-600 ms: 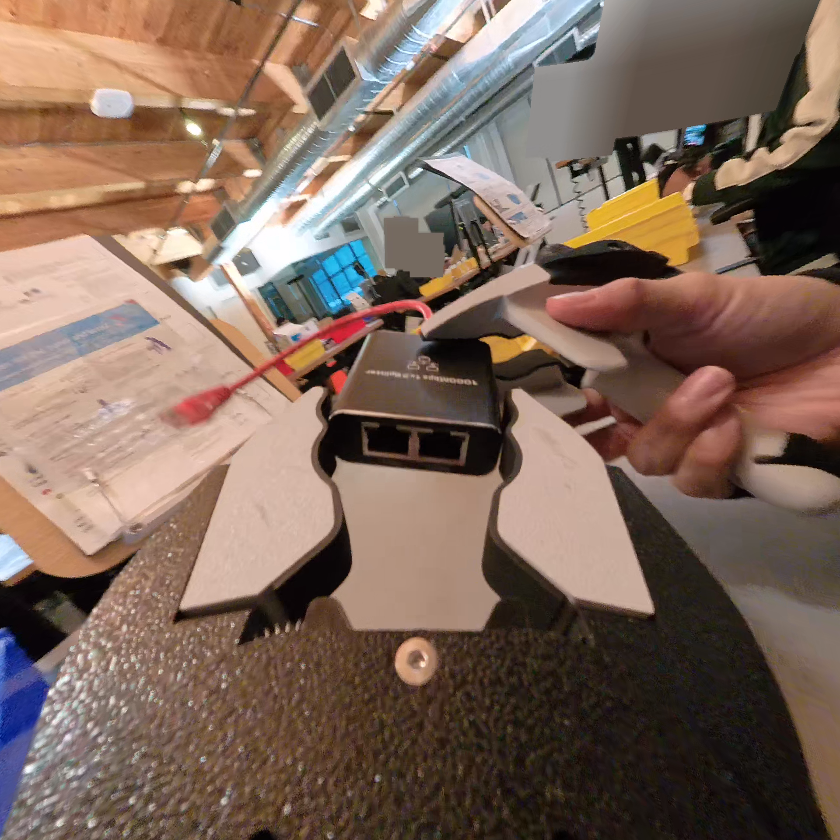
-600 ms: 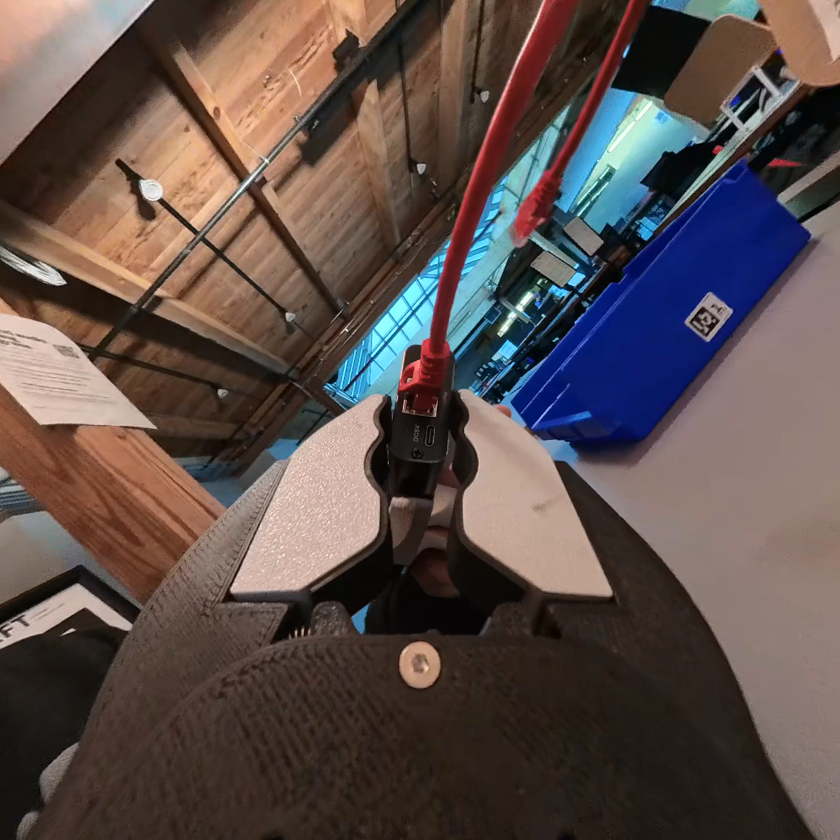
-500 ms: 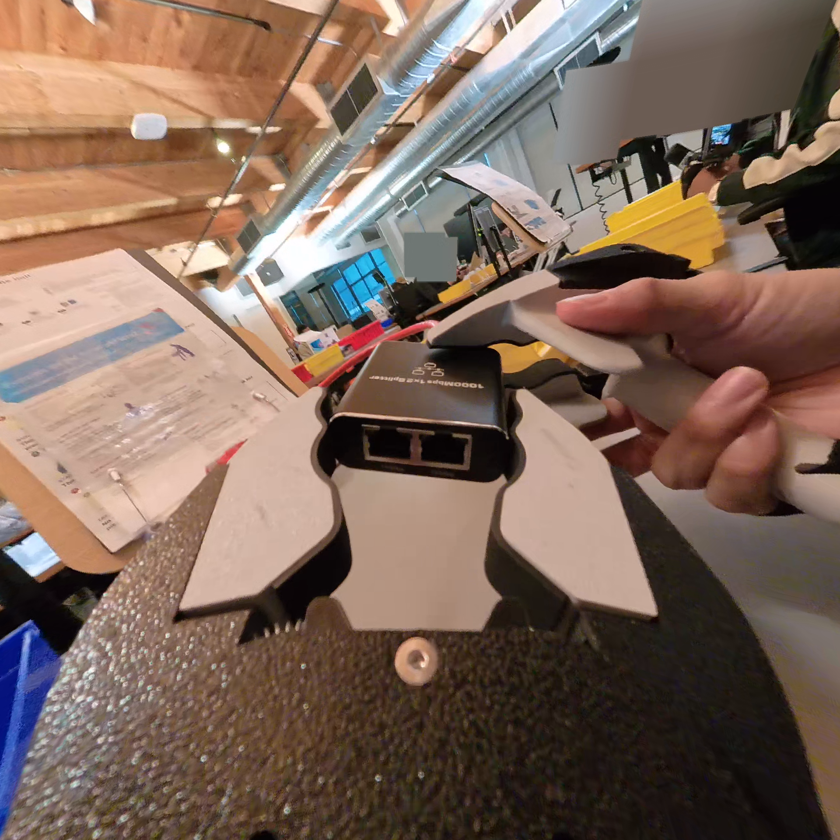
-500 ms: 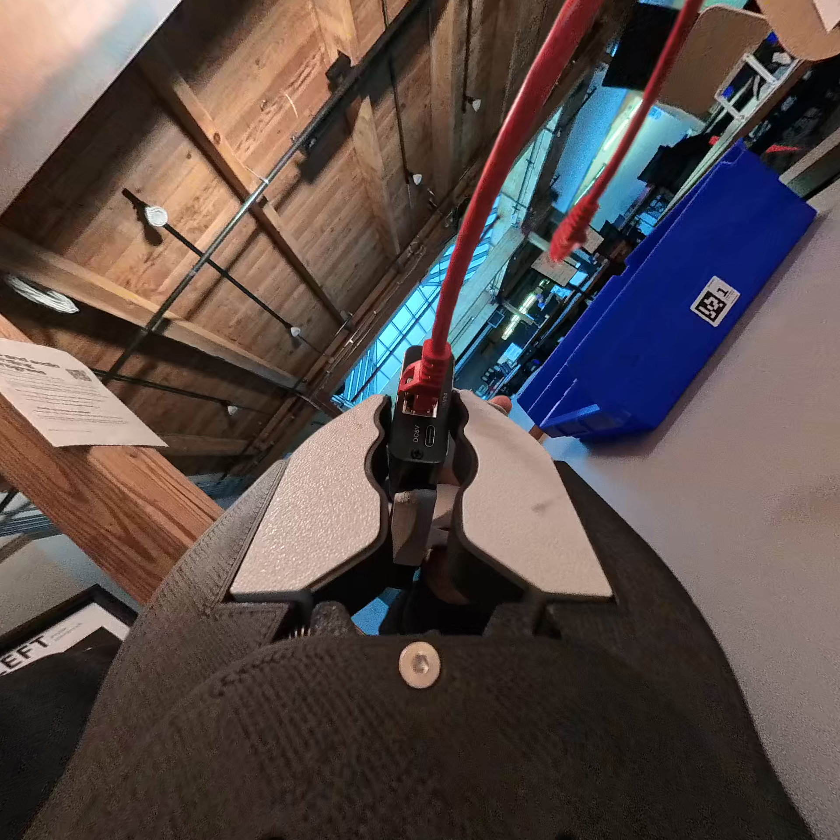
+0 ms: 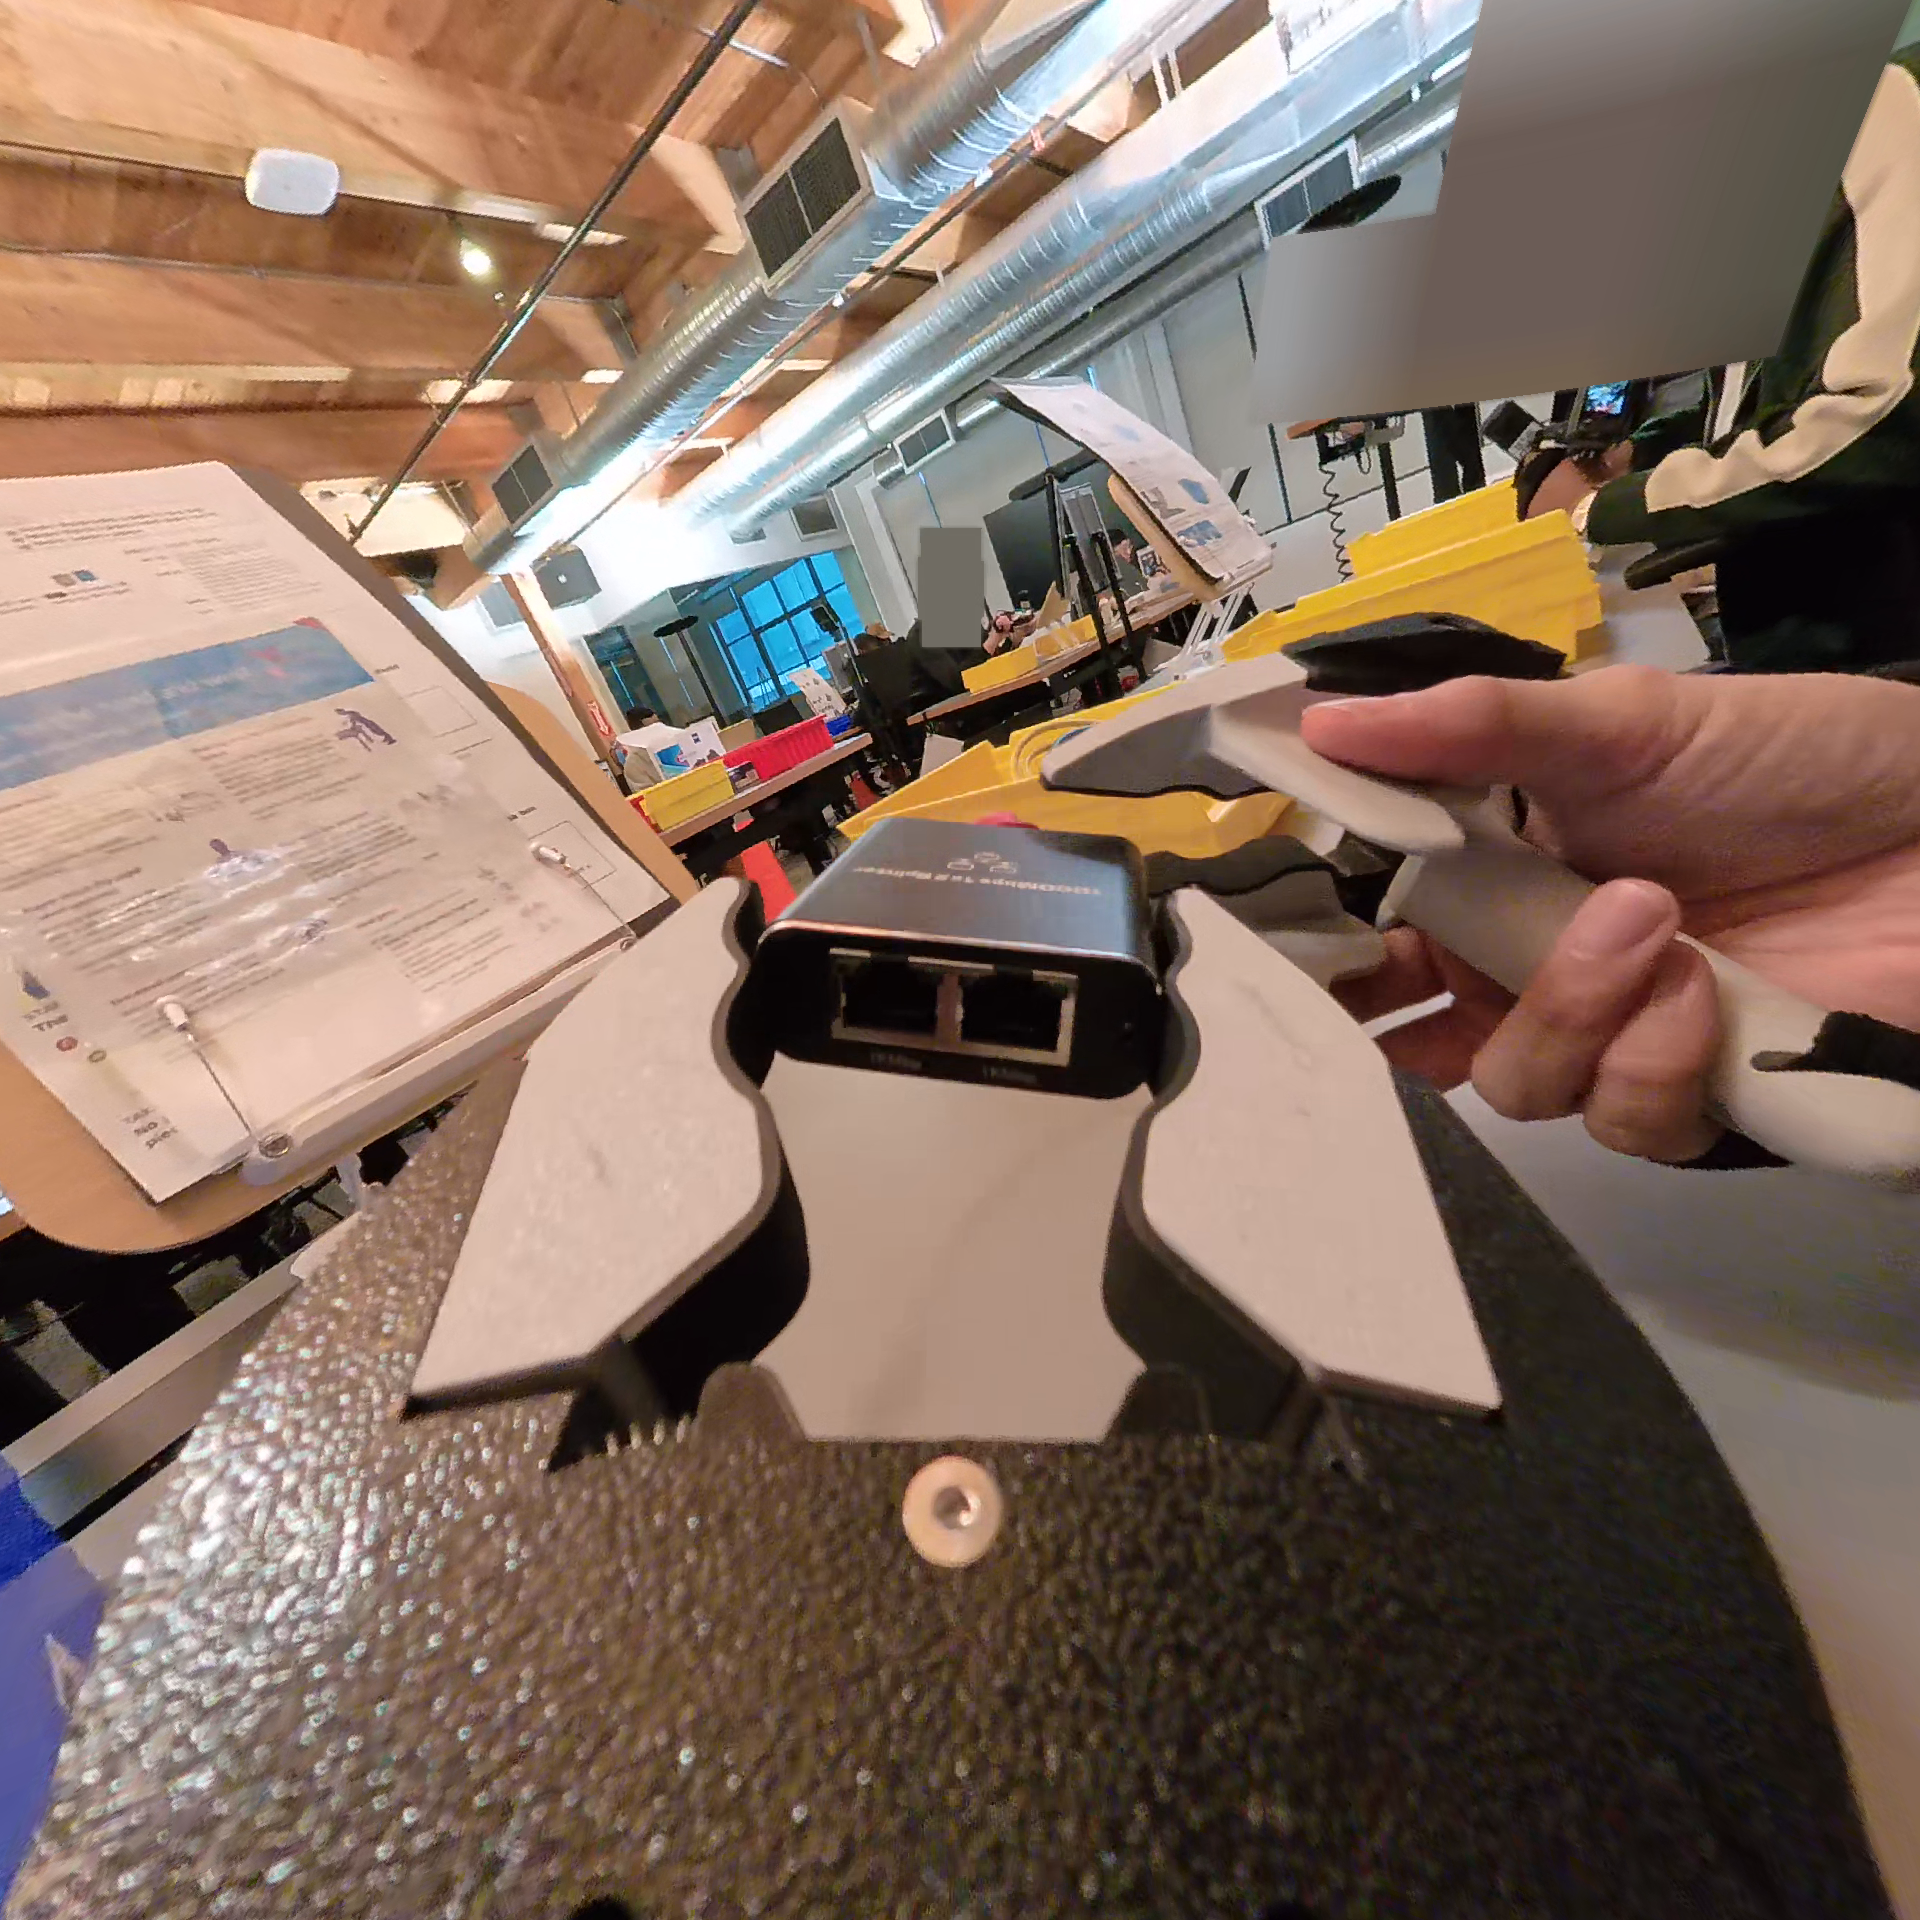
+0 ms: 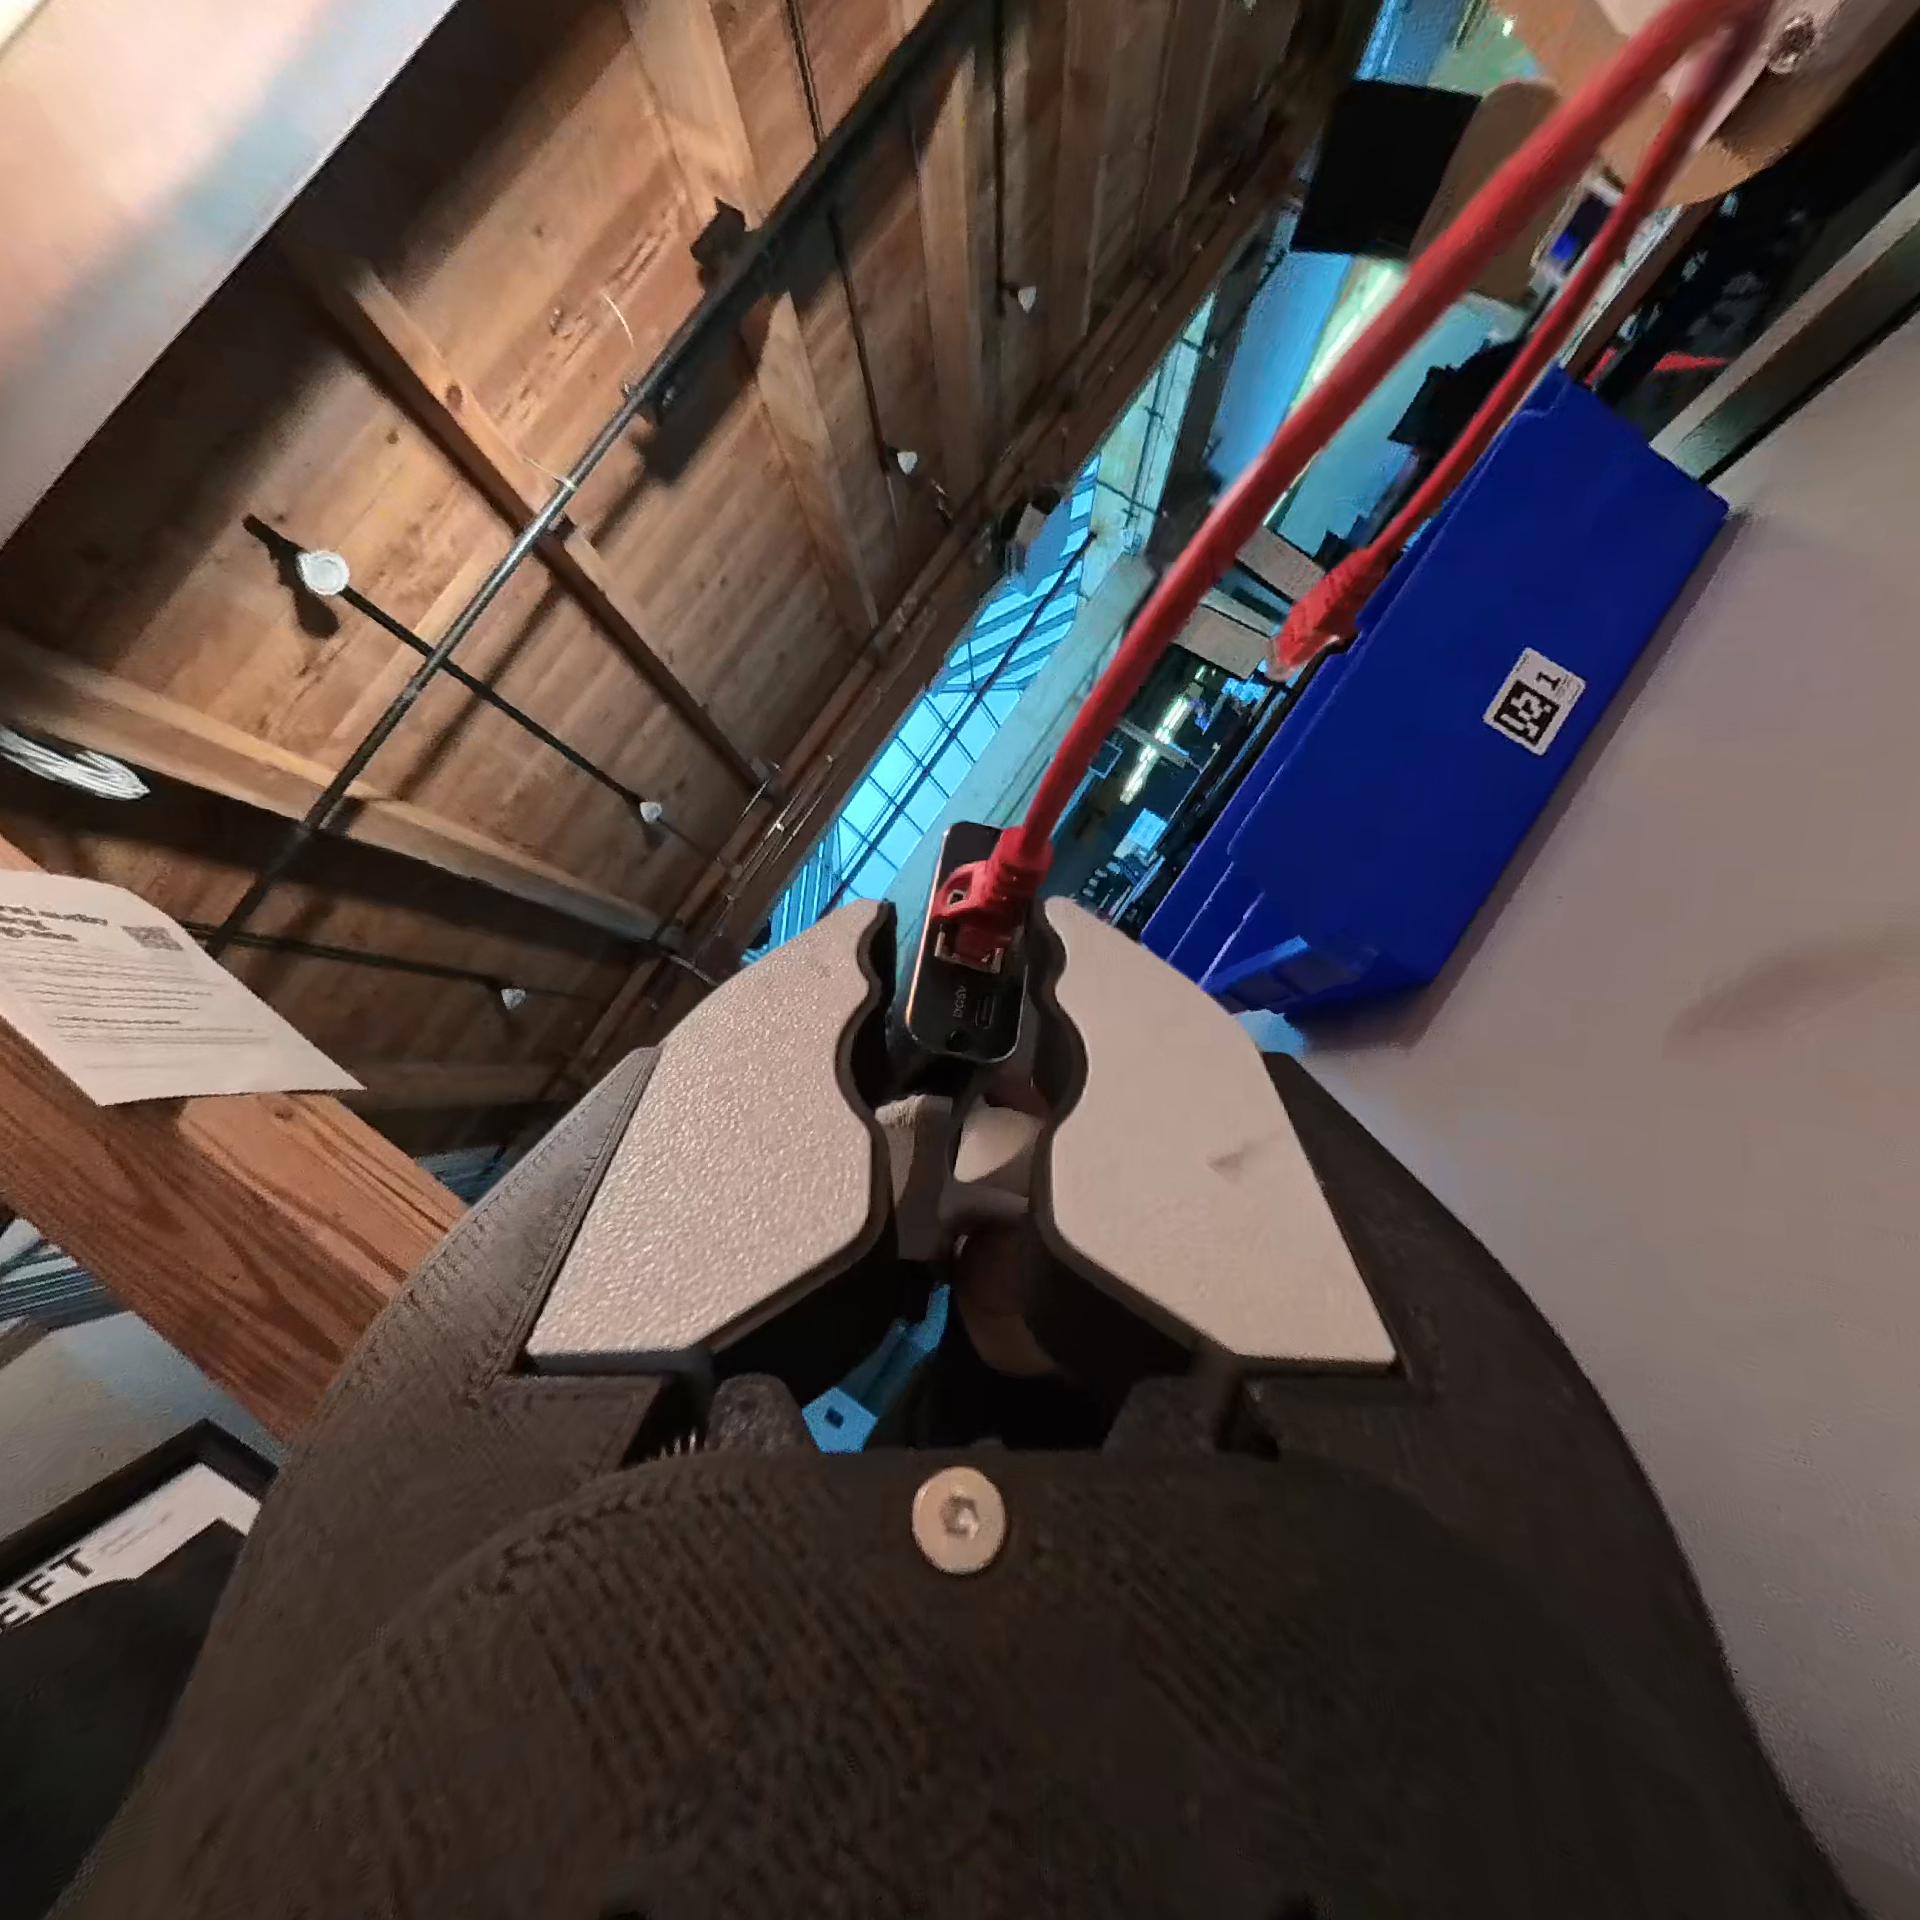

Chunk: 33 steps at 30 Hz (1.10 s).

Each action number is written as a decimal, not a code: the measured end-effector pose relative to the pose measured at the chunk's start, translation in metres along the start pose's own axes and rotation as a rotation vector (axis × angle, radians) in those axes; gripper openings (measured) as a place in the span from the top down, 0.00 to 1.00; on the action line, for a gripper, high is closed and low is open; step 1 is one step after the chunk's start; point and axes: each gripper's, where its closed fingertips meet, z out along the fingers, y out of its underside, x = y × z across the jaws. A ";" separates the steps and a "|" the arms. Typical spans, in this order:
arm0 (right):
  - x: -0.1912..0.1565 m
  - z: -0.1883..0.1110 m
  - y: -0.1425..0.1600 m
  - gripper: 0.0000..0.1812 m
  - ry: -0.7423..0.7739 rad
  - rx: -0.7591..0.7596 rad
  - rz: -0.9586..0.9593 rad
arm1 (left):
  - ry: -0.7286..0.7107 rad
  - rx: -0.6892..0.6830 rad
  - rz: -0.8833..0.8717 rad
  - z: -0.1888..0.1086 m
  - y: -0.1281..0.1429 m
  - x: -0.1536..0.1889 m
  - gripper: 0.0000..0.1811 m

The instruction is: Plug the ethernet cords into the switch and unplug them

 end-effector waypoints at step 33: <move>0.001 0.004 0.014 0.86 0.013 -0.127 -0.049 | 0.068 -0.118 0.073 0.003 0.007 0.015 0.62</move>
